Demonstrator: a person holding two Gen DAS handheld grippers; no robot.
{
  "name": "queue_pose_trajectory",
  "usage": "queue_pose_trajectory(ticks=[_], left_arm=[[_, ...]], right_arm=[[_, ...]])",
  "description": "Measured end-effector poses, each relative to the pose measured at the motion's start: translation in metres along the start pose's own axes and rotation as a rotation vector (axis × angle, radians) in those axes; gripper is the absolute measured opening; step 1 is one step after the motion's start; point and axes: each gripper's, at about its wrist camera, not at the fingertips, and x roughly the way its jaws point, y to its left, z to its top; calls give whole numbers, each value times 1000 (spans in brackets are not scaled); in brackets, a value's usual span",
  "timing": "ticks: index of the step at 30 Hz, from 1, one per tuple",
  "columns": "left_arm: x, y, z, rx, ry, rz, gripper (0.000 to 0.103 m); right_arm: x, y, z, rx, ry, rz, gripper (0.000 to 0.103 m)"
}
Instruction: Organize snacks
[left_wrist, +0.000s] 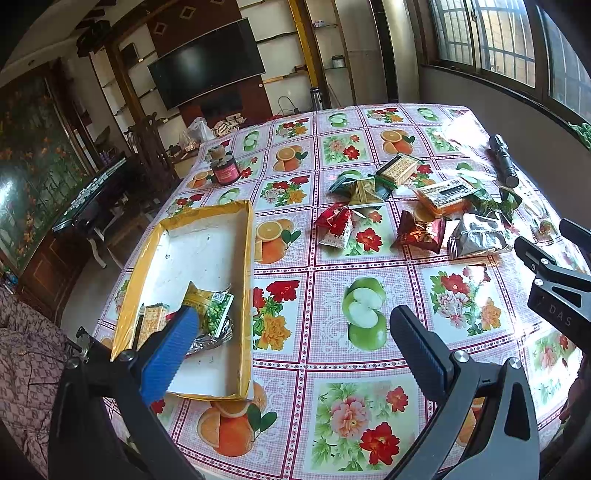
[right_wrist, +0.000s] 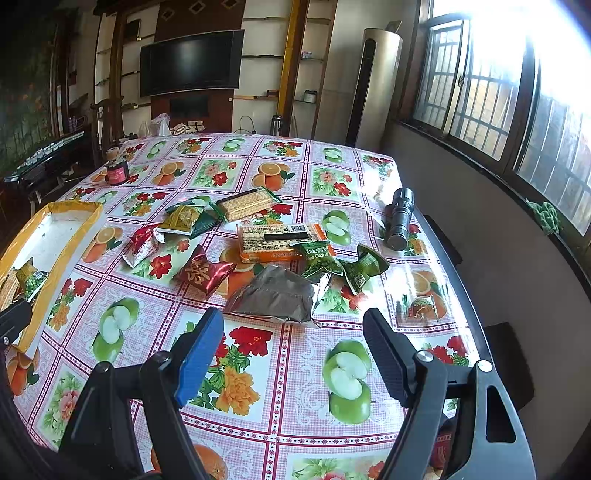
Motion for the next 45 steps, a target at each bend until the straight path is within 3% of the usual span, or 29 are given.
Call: queue_pose_trajectory(ticks=[45], left_arm=[[5,-1,-1,11,8,-9,103]], right_arm=[[0,0,2,-9,1,-1,78]])
